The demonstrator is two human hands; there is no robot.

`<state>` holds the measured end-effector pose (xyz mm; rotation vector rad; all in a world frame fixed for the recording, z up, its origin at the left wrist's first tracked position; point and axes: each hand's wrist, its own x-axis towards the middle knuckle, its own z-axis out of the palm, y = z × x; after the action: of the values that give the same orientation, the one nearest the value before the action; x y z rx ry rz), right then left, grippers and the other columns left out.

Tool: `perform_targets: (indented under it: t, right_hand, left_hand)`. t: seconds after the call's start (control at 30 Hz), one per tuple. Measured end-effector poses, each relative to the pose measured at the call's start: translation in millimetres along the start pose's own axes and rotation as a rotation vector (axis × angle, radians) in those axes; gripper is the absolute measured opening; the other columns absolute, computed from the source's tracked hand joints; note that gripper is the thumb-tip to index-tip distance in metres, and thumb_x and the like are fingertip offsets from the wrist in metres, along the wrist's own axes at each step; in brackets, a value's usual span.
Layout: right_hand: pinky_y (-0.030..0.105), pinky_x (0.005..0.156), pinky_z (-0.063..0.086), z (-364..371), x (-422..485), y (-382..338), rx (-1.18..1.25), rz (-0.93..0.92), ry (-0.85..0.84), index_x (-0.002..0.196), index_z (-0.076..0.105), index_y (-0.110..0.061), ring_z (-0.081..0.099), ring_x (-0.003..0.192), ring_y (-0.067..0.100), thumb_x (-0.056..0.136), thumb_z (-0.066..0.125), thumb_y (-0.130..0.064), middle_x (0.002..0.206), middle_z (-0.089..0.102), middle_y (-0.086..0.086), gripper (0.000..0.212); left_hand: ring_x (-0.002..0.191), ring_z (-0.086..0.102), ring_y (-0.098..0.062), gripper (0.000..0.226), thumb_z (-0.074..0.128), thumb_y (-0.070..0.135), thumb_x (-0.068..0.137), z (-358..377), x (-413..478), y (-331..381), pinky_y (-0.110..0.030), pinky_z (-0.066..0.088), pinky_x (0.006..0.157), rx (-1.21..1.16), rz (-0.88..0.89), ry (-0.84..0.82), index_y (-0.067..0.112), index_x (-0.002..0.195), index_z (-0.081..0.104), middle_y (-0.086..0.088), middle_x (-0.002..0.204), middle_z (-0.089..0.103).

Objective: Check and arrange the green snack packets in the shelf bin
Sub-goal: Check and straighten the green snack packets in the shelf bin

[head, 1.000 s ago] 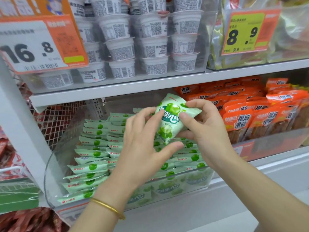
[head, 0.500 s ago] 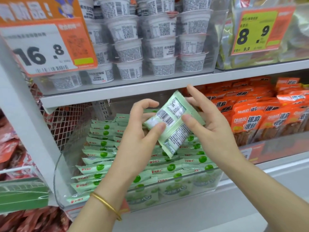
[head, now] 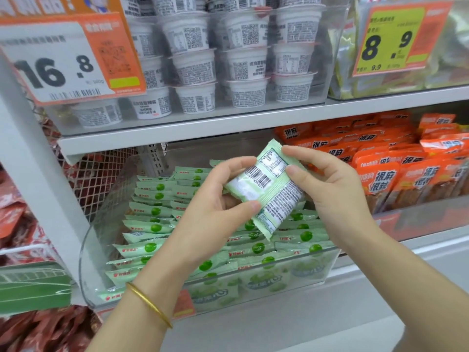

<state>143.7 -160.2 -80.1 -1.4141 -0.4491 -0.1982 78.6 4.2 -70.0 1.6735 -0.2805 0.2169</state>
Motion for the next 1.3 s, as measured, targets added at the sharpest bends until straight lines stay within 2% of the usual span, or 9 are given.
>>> perform_targets:
  t: [0.17,0.27,0.43,0.53,0.67,0.8,0.93,1.17,1.3]
  right_hand:
    - [0.029,0.073,0.053,-6,-1,-3,0.029,0.023,-0.049,0.102,0.070,-0.017,0.068,0.090,0.016,0.093,0.045,-0.006,0.100,0.073,0.003,0.029]
    - [0.027,0.069,0.054,-8,-2,-6,0.112,0.019,-0.190,0.102,0.070,-0.011,0.069,0.091,0.024,0.081,0.032,0.011,0.107,0.068,0.015,0.048]
    - [0.024,0.106,0.035,-10,9,-2,-0.631,-0.432,-0.267,0.103,0.068,-0.019,0.039,0.130,0.008,0.077,0.066,0.004,0.137,0.043,-0.003,0.035]
    - [0.028,0.109,0.029,-11,16,2,-0.756,-0.538,-0.239,0.097,0.067,-0.013,0.038,0.129,0.013,0.076,0.064,-0.012,0.129,0.051,-0.006,0.021]
    - [0.037,0.083,0.048,-14,14,2,-0.813,-0.518,-0.079,0.102,0.063,-0.010,0.056,0.090,0.011,0.084,0.063,-0.023,0.095,0.062,-0.006,0.022]
    - [0.031,0.073,0.044,-20,16,0,-0.953,-0.573,-0.017,0.105,0.061,-0.009,0.053,0.087,0.014,0.084,0.062,-0.017,0.095,0.062,0.003,0.022]
    - [0.039,0.070,0.048,-15,16,2,-1.174,-0.633,-0.052,0.098,0.064,-0.012,0.060,0.084,0.026,0.079,0.061,-0.015,0.093,0.066,0.000,0.019]
    - [0.043,0.070,0.048,-13,22,-2,-1.284,-0.544,-0.210,0.094,0.065,-0.010,0.059,0.078,0.033,0.073,0.072,-0.003,0.082,0.067,0.005,0.023]
    - [0.039,0.081,0.041,-1,27,-1,-1.430,-0.411,-0.313,0.103,0.060,-0.016,0.054,0.095,0.028,0.086,0.059,-0.007,0.094,0.064,0.000,0.019]
  left_hand:
    - [0.112,0.059,-0.018,0.040,0.060,0.024,0.087,-2,10,-17,-0.044,0.051,0.091,-0.035,-0.065,0.240,0.050,0.117,0.051,0.005,0.130,0.050]
    - [0.116,0.056,-0.023,0.033,0.059,0.031,0.090,-3,14,-25,-0.045,0.048,0.093,-0.110,-0.143,0.335,0.047,0.118,0.051,-0.004,0.128,0.054]
    - [0.098,0.065,-0.019,0.023,0.057,0.024,0.093,0,23,-29,-0.036,0.057,0.077,-0.203,-0.226,0.369,0.027,0.115,0.055,-0.007,0.113,0.064]
    - [0.075,0.068,-0.018,0.020,0.049,0.024,0.097,7,29,-25,-0.024,0.054,0.052,-0.261,-0.236,0.392,0.018,0.116,0.053,-0.010,0.107,0.065]
    - [0.076,0.065,-0.018,0.023,0.036,0.032,0.100,8,33,-29,-0.036,0.055,0.066,0.189,-0.106,0.461,0.025,0.108,0.056,0.011,0.093,0.060]
    - [0.104,0.054,-0.008,0.023,0.045,0.016,0.097,5,35,-44,-0.008,0.038,0.081,0.564,-0.011,0.367,0.020,0.114,0.060,0.011,0.108,0.059]
    - [0.119,0.046,-0.021,0.027,0.052,0.012,0.092,7,36,-57,-0.032,0.032,0.102,0.908,0.002,0.246,0.020,0.114,0.064,0.004,0.121,0.058]
    - [0.124,0.033,-0.023,0.021,0.052,0.025,0.093,12,33,-55,-0.033,0.027,0.101,1.077,-0.134,0.161,0.025,0.109,0.065,0.004,0.135,0.048]
    - [0.121,0.035,-0.025,0.018,0.054,0.024,0.092,10,32,-56,-0.032,0.028,0.099,1.065,-0.139,0.176,0.022,0.104,0.067,0.003,0.128,0.052]
